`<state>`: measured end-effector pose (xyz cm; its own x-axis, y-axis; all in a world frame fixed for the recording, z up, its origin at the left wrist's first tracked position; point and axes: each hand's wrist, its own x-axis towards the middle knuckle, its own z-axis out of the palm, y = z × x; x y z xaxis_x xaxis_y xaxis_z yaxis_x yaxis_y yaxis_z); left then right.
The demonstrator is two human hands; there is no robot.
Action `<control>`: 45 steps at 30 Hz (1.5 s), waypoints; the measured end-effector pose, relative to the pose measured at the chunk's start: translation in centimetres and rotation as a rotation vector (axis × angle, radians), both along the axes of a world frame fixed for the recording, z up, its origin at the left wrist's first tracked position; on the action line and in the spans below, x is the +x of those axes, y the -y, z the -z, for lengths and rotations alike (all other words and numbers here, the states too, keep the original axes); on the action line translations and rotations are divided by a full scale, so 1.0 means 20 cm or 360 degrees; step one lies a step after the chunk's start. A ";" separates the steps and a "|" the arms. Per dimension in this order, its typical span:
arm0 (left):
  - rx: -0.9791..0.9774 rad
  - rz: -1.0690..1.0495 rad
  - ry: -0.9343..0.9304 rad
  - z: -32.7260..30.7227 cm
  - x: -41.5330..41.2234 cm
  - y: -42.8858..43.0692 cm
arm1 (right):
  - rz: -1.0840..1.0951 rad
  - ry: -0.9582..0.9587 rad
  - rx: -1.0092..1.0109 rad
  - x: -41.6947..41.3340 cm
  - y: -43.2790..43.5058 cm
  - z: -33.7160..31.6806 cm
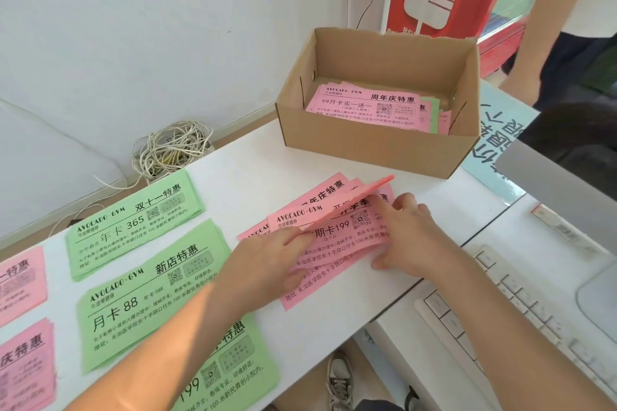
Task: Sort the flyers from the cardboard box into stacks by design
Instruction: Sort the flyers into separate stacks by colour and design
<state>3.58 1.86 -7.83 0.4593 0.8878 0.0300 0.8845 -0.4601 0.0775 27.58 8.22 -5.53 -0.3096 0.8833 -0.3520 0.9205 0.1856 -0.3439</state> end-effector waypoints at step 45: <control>0.0901 -0.0071 0.0403 -0.29 -0.07 0.16 | 0.0769 -0.1964 -0.1165 0.11 0.05 -0.20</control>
<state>2.24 -1.41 -2.07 0.3393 0.7204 0.6049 0.8898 -0.4544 0.0421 29.86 7.22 -1.62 -0.4704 0.7339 -0.4901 -0.0848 -0.5904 -0.8027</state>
